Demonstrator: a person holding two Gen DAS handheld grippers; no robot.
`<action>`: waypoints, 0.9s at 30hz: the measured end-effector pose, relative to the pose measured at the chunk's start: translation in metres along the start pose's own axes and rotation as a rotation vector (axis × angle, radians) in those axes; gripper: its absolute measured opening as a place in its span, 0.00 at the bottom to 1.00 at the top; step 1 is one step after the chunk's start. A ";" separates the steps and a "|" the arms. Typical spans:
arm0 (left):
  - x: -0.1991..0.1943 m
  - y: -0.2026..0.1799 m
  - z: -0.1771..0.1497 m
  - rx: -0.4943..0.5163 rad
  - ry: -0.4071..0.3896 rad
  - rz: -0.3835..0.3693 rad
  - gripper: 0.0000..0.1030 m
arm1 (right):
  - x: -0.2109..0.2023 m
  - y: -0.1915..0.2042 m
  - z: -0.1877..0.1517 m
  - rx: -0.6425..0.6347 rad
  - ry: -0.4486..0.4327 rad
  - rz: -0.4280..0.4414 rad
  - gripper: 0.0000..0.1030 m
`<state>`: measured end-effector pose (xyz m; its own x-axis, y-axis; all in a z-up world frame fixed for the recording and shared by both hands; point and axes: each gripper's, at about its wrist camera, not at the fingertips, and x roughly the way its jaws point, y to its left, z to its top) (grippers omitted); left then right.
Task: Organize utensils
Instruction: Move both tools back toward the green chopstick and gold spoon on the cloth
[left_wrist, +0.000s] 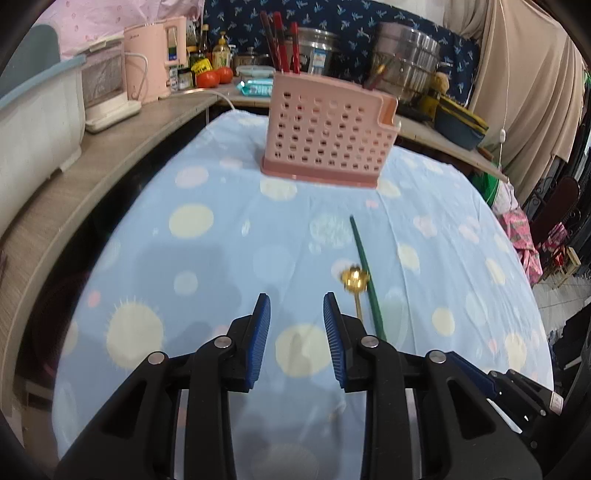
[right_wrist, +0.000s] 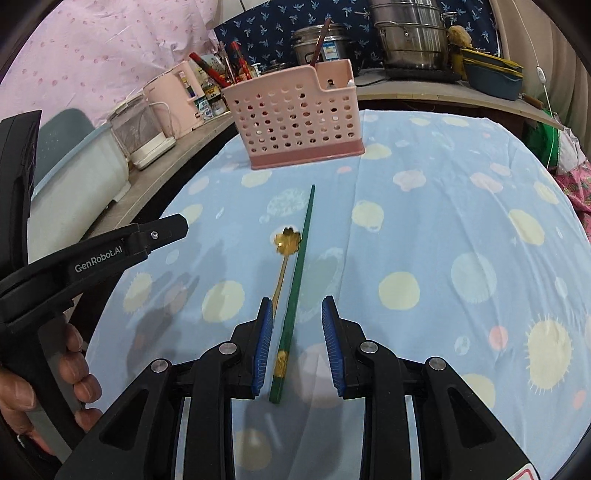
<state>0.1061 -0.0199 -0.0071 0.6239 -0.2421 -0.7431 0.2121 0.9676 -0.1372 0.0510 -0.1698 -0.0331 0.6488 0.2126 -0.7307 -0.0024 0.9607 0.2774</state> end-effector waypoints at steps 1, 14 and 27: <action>0.001 0.000 -0.004 0.002 0.010 0.001 0.28 | 0.001 0.001 -0.003 -0.003 0.007 0.001 0.27; 0.003 0.007 -0.034 0.006 0.069 0.017 0.28 | 0.013 0.013 -0.025 -0.025 0.055 0.002 0.26; 0.006 0.009 -0.041 0.003 0.087 0.022 0.31 | 0.021 0.012 -0.031 -0.029 0.072 -0.029 0.23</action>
<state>0.0812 -0.0101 -0.0396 0.5606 -0.2132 -0.8002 0.2009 0.9724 -0.1183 0.0410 -0.1484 -0.0649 0.5928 0.1957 -0.7812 -0.0073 0.9713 0.2378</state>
